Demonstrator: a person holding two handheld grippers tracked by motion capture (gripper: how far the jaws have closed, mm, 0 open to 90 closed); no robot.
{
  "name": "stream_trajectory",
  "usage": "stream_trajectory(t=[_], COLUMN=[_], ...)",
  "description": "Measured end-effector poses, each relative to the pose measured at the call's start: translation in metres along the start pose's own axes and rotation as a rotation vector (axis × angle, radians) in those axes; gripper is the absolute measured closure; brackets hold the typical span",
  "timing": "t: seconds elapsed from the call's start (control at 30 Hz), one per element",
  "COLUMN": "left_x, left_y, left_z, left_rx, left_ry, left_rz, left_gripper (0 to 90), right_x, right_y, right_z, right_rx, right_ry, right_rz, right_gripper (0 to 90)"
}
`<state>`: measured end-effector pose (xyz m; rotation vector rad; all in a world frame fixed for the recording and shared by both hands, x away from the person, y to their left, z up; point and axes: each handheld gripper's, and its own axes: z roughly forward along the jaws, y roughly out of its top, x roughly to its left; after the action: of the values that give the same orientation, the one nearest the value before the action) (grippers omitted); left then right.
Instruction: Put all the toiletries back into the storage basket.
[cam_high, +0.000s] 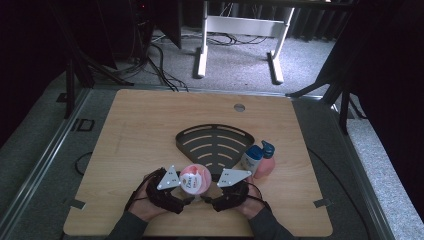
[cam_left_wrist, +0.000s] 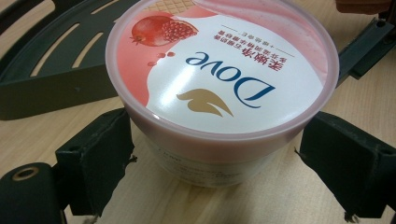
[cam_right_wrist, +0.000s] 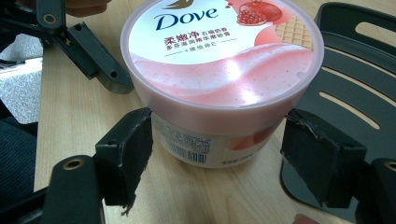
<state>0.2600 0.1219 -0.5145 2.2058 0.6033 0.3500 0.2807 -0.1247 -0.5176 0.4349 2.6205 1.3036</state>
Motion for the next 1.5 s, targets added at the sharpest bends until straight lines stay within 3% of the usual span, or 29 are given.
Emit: stream_trajectory(t=[0.3, 0.57, 1.5], left_x=[0.008, 0.014, 0.04], left_y=[0.008, 0.012, 0.033], left_z=[-0.001, -0.003, -0.009], left_rx=[-0.01, -0.031, -0.053], left_ry=[0.009, 0.024, 0.083], left_rz=[0.003, -0.018, -0.022], left_gripper=[10.1, 10.1, 10.1], right_x=[-0.009, -0.014, -0.038], right_y=[0.005, 0.012, 0.039], right_z=[-0.001, 0.0, 0.002], right_rx=[-0.019, -0.03, -0.054], right_ry=[0.0, -0.015, -0.037], right_rz=[0.026, 0.028, 0.047], right_gripper=[24.6, 24.5, 24.6])
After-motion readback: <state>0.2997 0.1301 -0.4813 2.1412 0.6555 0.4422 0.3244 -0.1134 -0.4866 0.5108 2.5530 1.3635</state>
